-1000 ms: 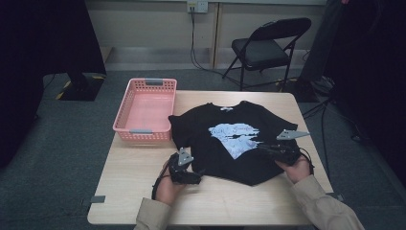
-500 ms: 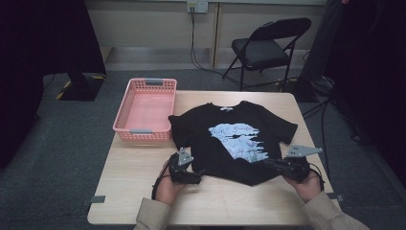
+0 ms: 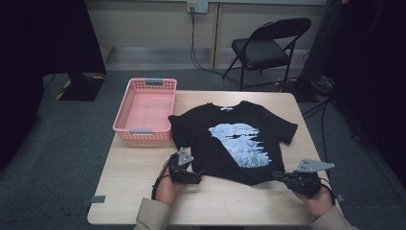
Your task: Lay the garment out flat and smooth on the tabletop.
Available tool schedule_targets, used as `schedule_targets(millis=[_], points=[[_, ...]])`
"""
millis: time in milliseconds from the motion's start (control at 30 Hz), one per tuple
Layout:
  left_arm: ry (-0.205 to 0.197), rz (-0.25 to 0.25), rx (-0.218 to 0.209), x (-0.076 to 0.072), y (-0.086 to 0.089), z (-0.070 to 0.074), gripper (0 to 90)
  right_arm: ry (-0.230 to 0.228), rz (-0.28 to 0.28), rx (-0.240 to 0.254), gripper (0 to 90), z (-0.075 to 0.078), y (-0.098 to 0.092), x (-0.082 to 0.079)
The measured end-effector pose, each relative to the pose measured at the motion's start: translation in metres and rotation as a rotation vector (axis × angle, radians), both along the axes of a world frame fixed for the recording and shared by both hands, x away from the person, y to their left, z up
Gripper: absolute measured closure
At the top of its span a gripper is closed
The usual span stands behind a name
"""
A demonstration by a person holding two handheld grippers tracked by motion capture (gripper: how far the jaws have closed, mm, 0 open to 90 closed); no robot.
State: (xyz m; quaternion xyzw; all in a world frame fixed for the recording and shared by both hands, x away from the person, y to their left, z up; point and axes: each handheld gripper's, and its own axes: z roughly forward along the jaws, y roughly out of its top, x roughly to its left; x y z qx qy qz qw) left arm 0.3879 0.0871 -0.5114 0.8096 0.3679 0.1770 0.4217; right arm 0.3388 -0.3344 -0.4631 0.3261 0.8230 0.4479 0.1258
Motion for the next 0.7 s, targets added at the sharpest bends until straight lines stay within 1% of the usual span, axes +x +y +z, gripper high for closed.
schedule_targets(millis=[133,367,400,600,700], points=[[0.0,0.0,0.001,0.0,0.0,0.0,12.1,0.002,-0.004,-0.019,85.8,-0.002,-0.003,-0.008],[0.0,0.0,0.0,0.0,0.0,0.0,12.1,0.021,-0.002,-0.03,85.8,-0.007,-0.008,-0.02],[0.0,0.0,0.0,0.0,0.0,0.0,12.1,0.021,-0.002,-0.03,85.8,-0.007,-0.008,-0.02],[0.0,0.0,0.0,0.0,0.0,0.0,12.0,0.018,0.003,-0.023,85.8,-0.005,-0.013,-0.031],[0.0,0.0,0.0,0.0,0.0,0.0,12.1,0.022,0.016,-0.032,85.8,-0.005,-0.015,-0.039]])
